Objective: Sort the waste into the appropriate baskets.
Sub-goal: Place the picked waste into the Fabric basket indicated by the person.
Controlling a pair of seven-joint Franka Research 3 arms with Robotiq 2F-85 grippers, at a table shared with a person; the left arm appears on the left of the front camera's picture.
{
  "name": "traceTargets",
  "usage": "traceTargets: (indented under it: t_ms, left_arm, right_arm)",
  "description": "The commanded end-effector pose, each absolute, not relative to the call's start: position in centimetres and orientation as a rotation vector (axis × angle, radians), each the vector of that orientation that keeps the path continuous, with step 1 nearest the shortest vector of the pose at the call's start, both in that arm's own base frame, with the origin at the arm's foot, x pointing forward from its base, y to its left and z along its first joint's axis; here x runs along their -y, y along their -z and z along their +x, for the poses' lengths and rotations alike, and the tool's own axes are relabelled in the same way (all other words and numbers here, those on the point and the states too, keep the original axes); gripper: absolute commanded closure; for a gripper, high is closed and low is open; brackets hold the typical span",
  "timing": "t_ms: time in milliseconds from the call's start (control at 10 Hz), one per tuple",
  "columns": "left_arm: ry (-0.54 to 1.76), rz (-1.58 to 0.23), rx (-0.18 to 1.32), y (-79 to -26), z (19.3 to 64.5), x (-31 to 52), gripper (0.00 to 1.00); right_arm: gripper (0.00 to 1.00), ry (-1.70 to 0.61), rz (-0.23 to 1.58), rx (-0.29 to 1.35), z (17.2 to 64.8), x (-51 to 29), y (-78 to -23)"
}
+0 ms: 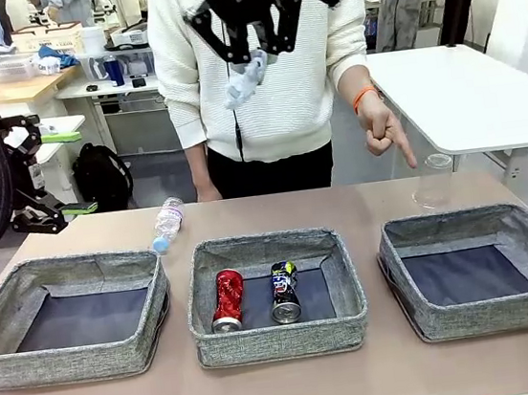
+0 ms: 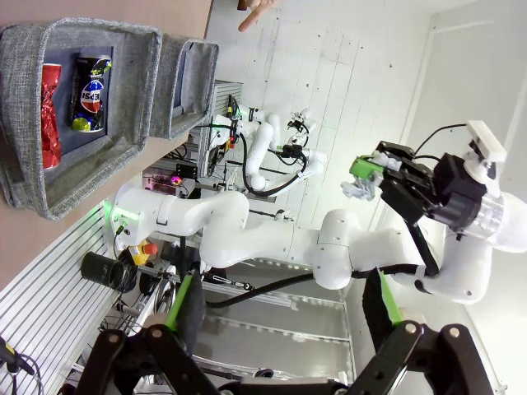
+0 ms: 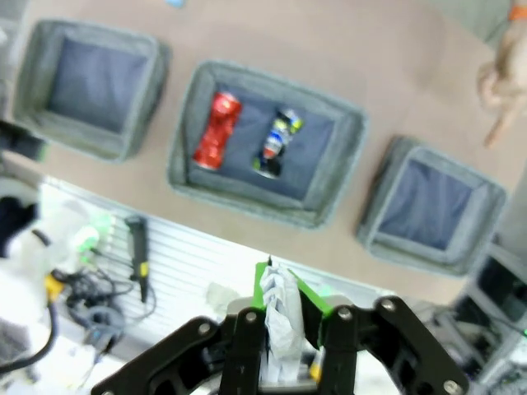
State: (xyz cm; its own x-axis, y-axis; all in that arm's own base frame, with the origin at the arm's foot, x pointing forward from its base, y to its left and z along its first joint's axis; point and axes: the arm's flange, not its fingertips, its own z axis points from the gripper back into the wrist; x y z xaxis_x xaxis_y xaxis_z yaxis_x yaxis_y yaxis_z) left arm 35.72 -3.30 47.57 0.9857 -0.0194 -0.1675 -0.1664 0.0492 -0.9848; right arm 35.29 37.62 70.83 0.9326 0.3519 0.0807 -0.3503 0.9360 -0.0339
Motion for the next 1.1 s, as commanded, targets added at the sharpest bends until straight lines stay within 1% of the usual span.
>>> traceTargets:
  t_ms: [0, 100, 200, 300, 500, 600, 700, 800, 1000]
  left_arm:
    - [-0.112, -1.542, -0.147, -47.9, 35.6, 3.5, 0.00]
    - [-0.112, -1.542, -0.147, -47.9, 35.6, 3.5, 0.00]
    - [-0.112, -1.542, -0.147, -47.9, 35.6, 3.5, 0.00]
    - [-0.112, -1.542, -0.147, -47.9, 35.6, 3.5, 0.00]
    - [-0.112, -1.542, -0.147, -47.9, 35.6, 3.5, 0.00]
    - [-0.112, -1.542, -0.147, -47.9, 35.6, 3.5, 0.00]
    - [-0.112, -1.542, -0.147, -47.9, 35.6, 3.5, 0.00]
    - [-0.112, -1.542, -0.147, -47.9, 35.6, 3.5, 0.00]
    - [-0.112, -1.542, -0.147, -47.9, 35.6, 3.5, 0.00]
  right_arm:
    - [0.93, -0.321, 0.023, 0.118, 33.0, -30.7, -68.1]
    - [0.93, -0.262, -0.045, 0.128, 31.8, -26.7, -66.4]
    - [0.93, -0.214, -0.069, 0.134, 30.5, -23.4, -64.5]
    - [0.93, -0.144, -0.048, 0.140, 29.1, -20.4, -63.0]
    - [0.93, 0.034, -0.108, 0.112, 27.7, -14.7, -58.7]
    - [0.93, 0.077, -0.158, 0.032, 27.7, -11.8, -54.6]
    - [0.93, 0.098, -0.138, 0.001, 28.1, -10.3, -51.1]
    - [0.93, 0.150, -0.129, -0.001, 28.6, -9.3, -48.3]
    - [0.93, 0.307, -0.126, 0.058, 29.3, -7.6, -45.5]
